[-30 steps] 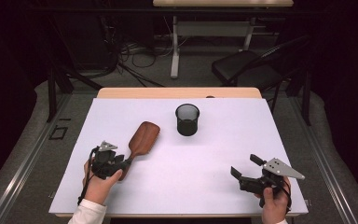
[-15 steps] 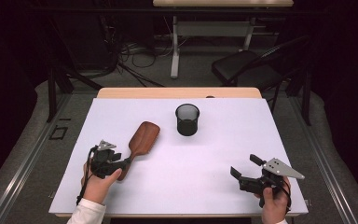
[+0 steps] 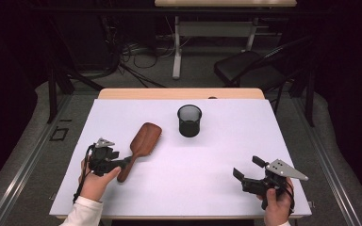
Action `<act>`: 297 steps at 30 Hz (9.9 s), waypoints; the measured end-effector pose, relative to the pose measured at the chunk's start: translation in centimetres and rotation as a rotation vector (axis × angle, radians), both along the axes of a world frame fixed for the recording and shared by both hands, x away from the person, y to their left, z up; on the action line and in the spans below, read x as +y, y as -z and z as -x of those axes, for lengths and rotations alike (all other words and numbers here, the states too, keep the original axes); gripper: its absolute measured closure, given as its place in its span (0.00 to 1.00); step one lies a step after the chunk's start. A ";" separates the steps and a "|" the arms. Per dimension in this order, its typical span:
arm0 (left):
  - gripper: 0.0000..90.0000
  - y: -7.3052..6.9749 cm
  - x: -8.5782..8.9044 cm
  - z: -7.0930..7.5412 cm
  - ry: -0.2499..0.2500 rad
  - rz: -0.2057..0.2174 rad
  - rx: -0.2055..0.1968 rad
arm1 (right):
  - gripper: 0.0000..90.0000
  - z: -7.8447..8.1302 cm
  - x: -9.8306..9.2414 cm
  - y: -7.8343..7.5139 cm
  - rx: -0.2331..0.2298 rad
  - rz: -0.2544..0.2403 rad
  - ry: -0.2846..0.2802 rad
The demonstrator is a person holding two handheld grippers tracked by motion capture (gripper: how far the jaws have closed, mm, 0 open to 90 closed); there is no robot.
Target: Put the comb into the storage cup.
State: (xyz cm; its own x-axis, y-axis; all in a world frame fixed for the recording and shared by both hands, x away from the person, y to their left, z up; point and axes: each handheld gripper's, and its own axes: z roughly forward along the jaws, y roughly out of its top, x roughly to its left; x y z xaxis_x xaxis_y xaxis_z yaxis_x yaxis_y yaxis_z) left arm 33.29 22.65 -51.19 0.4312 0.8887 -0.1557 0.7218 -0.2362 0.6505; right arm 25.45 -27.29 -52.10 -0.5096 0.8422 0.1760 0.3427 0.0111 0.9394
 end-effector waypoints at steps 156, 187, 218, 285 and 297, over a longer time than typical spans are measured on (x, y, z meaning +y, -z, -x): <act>0.78 2.1 -4.4 -5.2 0.078 -0.201 0.248 | 0.11 -0.5 0.4 0.6 0.038 0.041 -0.023; 0.80 2.6 -3.7 -4.3 0.068 -0.126 0.191 | 0.11 -0.6 0.5 0.7 0.045 0.036 -0.025; 0.81 2.7 -3.1 -3.7 0.067 -0.062 0.138 | 0.12 -0.6 0.3 0.7 0.045 0.039 -0.022; 0.81 -3.3 -5.5 -1.9 0.133 0.123 -0.191 | 0.12 -0.7 0.6 0.9 0.059 0.049 -0.024; 0.81 -4.5 -8.0 -2.2 0.191 0.138 -0.210 | 0.12 -0.8 0.6 1.0 0.057 0.045 -0.023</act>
